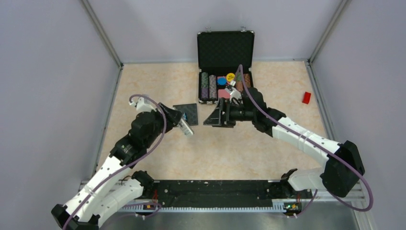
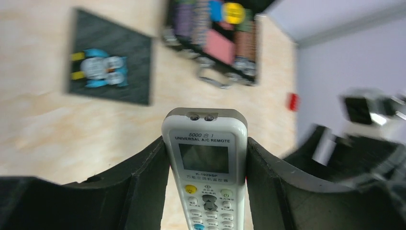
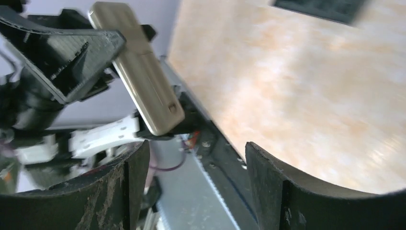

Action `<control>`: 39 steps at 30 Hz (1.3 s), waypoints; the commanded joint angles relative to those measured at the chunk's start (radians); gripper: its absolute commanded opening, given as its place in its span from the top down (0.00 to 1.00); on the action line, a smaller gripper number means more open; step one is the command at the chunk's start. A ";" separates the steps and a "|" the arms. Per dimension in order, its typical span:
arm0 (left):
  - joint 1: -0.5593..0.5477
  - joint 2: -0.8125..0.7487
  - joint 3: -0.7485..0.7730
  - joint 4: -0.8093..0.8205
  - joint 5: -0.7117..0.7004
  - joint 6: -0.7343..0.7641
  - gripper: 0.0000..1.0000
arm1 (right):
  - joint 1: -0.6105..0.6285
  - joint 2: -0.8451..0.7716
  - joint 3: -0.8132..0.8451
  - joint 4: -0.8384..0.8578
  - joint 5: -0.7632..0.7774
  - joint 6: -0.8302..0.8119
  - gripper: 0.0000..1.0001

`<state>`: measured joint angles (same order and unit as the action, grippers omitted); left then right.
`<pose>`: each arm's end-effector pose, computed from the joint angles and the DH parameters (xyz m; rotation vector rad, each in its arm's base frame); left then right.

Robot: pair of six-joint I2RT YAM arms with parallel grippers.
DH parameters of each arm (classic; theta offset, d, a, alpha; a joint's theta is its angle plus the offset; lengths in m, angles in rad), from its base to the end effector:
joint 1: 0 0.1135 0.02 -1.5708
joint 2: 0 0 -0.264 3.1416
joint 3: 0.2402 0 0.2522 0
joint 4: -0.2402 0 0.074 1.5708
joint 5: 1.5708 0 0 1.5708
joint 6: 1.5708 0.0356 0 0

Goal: Load the batteries into the remote control

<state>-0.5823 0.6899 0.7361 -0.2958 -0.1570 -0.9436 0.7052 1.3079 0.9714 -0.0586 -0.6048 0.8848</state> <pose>0.1401 -0.0856 0.3258 -0.4595 1.8641 -0.9201 0.2136 0.2084 0.3044 -0.2615 2.2605 1.5467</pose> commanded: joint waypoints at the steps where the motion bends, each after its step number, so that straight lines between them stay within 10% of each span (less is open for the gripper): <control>1: 0.002 0.057 0.025 -0.394 -0.348 -0.143 1.00 | -0.012 -0.078 -0.028 -0.243 0.276 -0.153 0.30; 16: 0.050 0.508 -0.053 -0.376 -0.307 -0.172 0.99 | -0.012 -0.228 -0.142 -0.391 0.442 -0.124 0.35; 26: 0.054 0.639 -0.039 -0.396 -0.343 -0.188 0.62 | -0.012 -0.295 -0.146 -0.500 0.516 -0.089 0.35; 30: 0.054 0.601 -0.021 -0.451 -0.388 -0.198 0.05 | -0.012 -0.378 -0.145 -0.525 0.556 -0.058 0.32; 36: 0.052 0.394 0.006 -0.545 -0.363 -0.181 0.01 | -0.012 -0.506 -0.087 -0.679 0.689 -0.079 0.23; 39: 0.052 0.245 0.048 -0.604 -0.299 -0.150 0.01 | -0.012 -0.575 -0.034 -0.790 0.786 -0.091 0.01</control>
<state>-0.5320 1.1000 0.7044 -0.8028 -0.4931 -1.1229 0.6971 0.8097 0.8467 -0.7002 0.0288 0.8127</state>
